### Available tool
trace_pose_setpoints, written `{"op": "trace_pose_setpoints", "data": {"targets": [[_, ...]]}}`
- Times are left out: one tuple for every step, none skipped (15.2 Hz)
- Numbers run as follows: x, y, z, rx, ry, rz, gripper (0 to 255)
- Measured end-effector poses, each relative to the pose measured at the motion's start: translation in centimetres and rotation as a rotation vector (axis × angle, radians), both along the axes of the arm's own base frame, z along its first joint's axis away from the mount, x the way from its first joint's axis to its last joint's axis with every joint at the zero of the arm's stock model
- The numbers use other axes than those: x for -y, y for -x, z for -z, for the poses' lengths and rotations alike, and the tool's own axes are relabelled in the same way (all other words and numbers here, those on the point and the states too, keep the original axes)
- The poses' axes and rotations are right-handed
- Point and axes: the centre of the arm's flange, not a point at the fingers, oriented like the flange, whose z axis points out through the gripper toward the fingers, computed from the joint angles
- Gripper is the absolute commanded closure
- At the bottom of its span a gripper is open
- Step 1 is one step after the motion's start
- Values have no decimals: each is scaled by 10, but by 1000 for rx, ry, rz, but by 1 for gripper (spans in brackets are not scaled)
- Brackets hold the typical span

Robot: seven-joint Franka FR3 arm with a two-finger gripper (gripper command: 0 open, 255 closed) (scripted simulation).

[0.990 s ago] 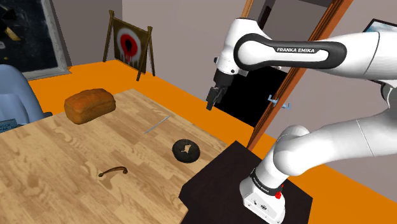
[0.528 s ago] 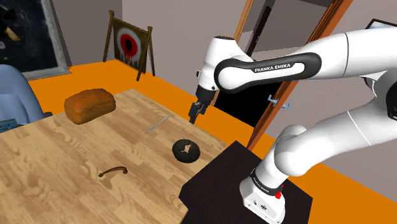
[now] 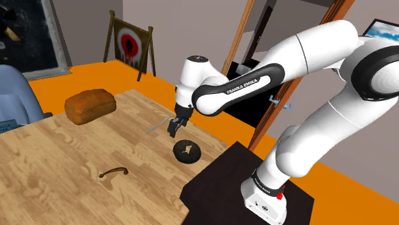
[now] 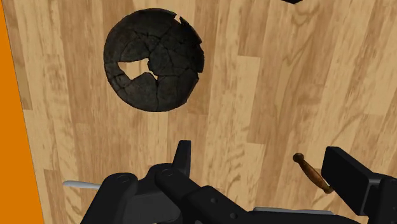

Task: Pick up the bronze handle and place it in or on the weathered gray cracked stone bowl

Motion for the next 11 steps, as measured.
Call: {"op": "trace_pose_setpoints", "data": {"targets": [[-10,-1,11,4,4,-6,0],[-19,-6,20,9,8,-11,0],[-27,-7,26,14,13,-16,0],[-35,-12,38,18,16,-21,0],[-47,-18,46,22,20,-27,0],[-54,-22,55,26,24,-32,0],[-63,-25,65,30,28,-38,0],[-72,-30,77,35,31,-43,0],[-79,-35,86,39,35,-48,0],[-87,-39,95,43,39,-54,0],[-96,-39,105,48,44,-60,0]]}}
